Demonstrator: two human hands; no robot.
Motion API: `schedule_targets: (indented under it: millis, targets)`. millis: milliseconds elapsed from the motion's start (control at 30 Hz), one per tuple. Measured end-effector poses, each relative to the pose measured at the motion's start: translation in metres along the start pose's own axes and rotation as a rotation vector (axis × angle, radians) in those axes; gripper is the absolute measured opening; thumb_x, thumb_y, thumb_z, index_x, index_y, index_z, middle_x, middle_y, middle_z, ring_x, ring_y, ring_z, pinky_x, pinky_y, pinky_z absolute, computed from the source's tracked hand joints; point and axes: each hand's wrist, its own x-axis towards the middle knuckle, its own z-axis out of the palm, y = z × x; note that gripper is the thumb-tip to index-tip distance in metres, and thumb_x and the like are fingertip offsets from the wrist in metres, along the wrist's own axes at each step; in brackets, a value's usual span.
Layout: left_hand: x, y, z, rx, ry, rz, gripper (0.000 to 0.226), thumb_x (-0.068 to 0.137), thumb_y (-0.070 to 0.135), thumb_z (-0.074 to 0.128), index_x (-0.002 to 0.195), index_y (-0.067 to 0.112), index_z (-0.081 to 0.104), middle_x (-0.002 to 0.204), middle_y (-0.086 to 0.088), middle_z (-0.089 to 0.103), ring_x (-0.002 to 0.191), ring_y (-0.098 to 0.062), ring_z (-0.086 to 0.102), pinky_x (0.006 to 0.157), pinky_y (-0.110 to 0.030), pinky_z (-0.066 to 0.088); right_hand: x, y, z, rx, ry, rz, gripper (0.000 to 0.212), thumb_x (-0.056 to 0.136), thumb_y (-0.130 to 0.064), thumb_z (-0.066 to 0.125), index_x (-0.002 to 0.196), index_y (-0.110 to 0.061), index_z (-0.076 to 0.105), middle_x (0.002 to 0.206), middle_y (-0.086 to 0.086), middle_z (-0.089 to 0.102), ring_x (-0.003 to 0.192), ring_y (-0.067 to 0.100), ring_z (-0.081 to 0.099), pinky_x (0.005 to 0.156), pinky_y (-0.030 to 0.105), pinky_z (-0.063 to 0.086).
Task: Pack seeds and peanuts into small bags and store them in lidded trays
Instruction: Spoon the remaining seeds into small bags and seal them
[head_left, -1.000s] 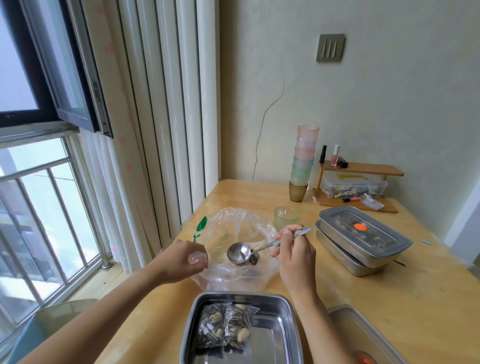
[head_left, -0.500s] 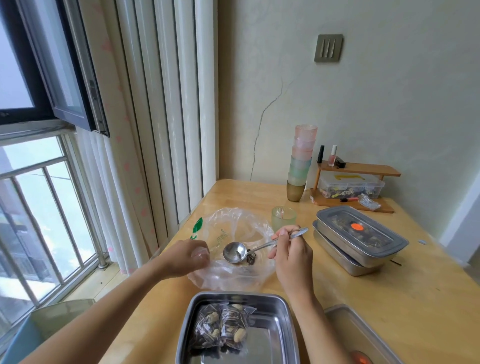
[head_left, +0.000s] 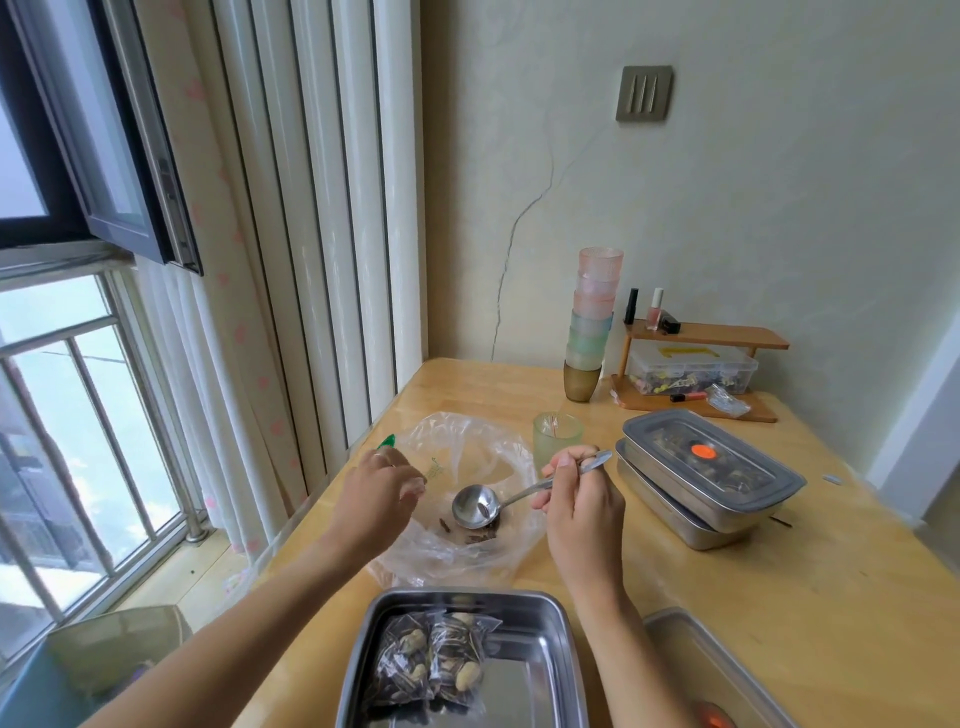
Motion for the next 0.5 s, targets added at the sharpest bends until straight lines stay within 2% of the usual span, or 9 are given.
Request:
schedule_targets:
  millis: [67, 100, 200, 267, 333, 400, 500]
  targets:
    - [-0.006, 0.002, 0.001, 0.058, 0.126, -0.16, 0.015, 0.098, 0.031, 0.062, 0.105, 0.024, 0.075, 0.134, -0.003, 0.054, 0.125, -0.025, 0.044, 0.102, -0.045, 0.042, 0.001, -0.001, -0.001, -0.009, 0.016, -0.018, 0.025, 0.109, -0.014, 0.041, 0.09, -0.012, 0.059, 0.087, -0.008, 0.064, 0.063, 0.011, 0.069, 0.061, 0.022, 0.051]
    - [-0.008, 0.003, 0.001, 0.062, 0.127, -0.272, 0.021, 0.1, 0.034, 0.057, 0.109, 0.021, 0.071, 0.139, -0.008, 0.049, 0.13, -0.03, 0.04, 0.104, -0.049, 0.038, 0.001, -0.003, -0.001, -0.011, 0.026, -0.033, 0.027, 0.109, -0.016, 0.04, 0.091, -0.012, 0.059, 0.087, -0.009, 0.063, 0.063, 0.01, 0.069, 0.061, 0.018, 0.049]
    - [-0.009, 0.002, -0.002, 0.052, -0.038, -0.534, 0.046, 0.099, 0.054, 0.049, 0.121, 0.014, 0.058, 0.138, -0.017, 0.048, 0.129, -0.036, 0.042, 0.106, -0.052, 0.038, 0.003, -0.009, -0.005, 0.008, 0.071, -0.08, 0.026, 0.109, -0.013, 0.04, 0.091, -0.009, 0.059, 0.087, -0.006, 0.062, 0.062, 0.009, 0.067, 0.061, 0.009, 0.044]
    - [-0.011, 0.001, -0.006, 0.026, -0.138, -0.564, 0.059, 0.093, 0.062, 0.058, 0.121, 0.01, 0.052, 0.127, -0.017, 0.055, 0.12, -0.034, 0.051, 0.1, -0.047, 0.047, 0.005, -0.01, -0.008, 0.003, 0.094, -0.134, 0.025, 0.109, -0.015, 0.039, 0.092, -0.01, 0.058, 0.087, -0.003, 0.061, 0.063, 0.012, 0.065, 0.064, 0.015, 0.047]
    - [-0.011, 0.002, -0.01, -0.078, -0.191, -0.539, 0.054, 0.088, 0.05, 0.068, 0.117, 0.009, 0.048, 0.117, -0.013, 0.056, 0.111, -0.029, 0.053, 0.089, -0.04, 0.051, 0.008, -0.008, -0.011, -0.054, 0.097, -0.203, 0.026, 0.108, -0.02, 0.037, 0.093, -0.011, 0.056, 0.087, 0.0, 0.059, 0.067, 0.021, 0.061, 0.069, 0.024, 0.046]
    - [-0.009, 0.005, -0.013, -0.177, -0.221, -0.528, 0.044, 0.085, 0.032, 0.072, 0.111, 0.011, 0.044, 0.11, -0.009, 0.054, 0.105, -0.027, 0.053, 0.082, -0.039, 0.053, 0.008, -0.006, -0.013, -0.132, 0.107, -0.261, 0.028, 0.107, -0.02, 0.037, 0.092, -0.007, 0.057, 0.085, 0.003, 0.057, 0.07, 0.021, 0.055, 0.069, 0.021, 0.04]
    - [0.001, 0.008, -0.02, -0.209, -0.191, -0.525, 0.041, 0.082, 0.016, 0.073, 0.108, 0.012, 0.04, 0.105, -0.008, 0.056, 0.092, -0.025, 0.058, 0.075, -0.041, 0.058, 0.007, -0.009, -0.015, -0.215, 0.125, -0.309, 0.028, 0.107, -0.017, 0.038, 0.091, -0.004, 0.057, 0.082, 0.005, 0.055, 0.069, 0.019, 0.048, 0.064, 0.02, 0.035]
